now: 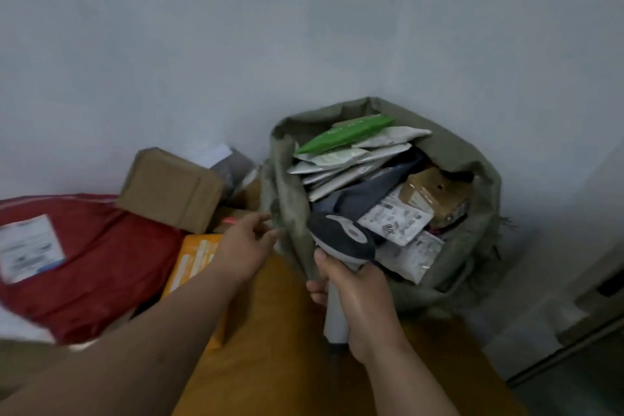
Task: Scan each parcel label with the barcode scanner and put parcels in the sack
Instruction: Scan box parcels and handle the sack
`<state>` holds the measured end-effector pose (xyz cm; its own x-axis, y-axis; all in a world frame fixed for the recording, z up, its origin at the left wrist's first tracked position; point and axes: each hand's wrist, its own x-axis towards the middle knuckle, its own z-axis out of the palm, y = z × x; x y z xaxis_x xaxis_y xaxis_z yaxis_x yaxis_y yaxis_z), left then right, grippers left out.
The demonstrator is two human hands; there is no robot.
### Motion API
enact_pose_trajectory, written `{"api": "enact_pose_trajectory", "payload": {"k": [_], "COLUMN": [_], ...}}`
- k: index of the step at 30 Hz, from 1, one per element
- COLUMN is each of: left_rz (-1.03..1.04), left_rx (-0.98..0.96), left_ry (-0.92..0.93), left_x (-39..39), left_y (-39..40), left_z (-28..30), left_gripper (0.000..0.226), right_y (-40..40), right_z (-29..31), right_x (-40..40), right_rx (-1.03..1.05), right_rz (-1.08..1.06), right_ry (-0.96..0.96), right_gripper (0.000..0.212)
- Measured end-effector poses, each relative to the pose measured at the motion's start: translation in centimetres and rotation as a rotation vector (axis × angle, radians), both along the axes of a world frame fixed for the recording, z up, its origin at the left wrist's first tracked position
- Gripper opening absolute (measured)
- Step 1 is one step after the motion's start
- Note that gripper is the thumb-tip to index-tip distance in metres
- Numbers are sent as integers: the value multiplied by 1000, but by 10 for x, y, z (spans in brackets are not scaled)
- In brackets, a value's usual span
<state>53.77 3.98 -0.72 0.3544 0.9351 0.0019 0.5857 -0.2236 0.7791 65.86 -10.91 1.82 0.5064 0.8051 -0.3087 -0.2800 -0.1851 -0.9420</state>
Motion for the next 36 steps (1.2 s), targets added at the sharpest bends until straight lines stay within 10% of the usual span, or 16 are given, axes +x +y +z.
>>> {"api": "enact_pose_trajectory", "payload": {"k": [17,36], "left_rz": [655,683], "left_rx": [-180,-419], "left_ry": [-113,-396], "left_x": [-468,-398], "left_y": [-88,76], "left_z": [4,-16], "left_gripper": [34,35], "right_y": [9,145], "right_z": [1,-44], "right_x": [-371,-354], "right_rx": [-7,-138], "right_rz": [355,328], "right_ry": [-65,-104], "right_gripper": [26,28]}}
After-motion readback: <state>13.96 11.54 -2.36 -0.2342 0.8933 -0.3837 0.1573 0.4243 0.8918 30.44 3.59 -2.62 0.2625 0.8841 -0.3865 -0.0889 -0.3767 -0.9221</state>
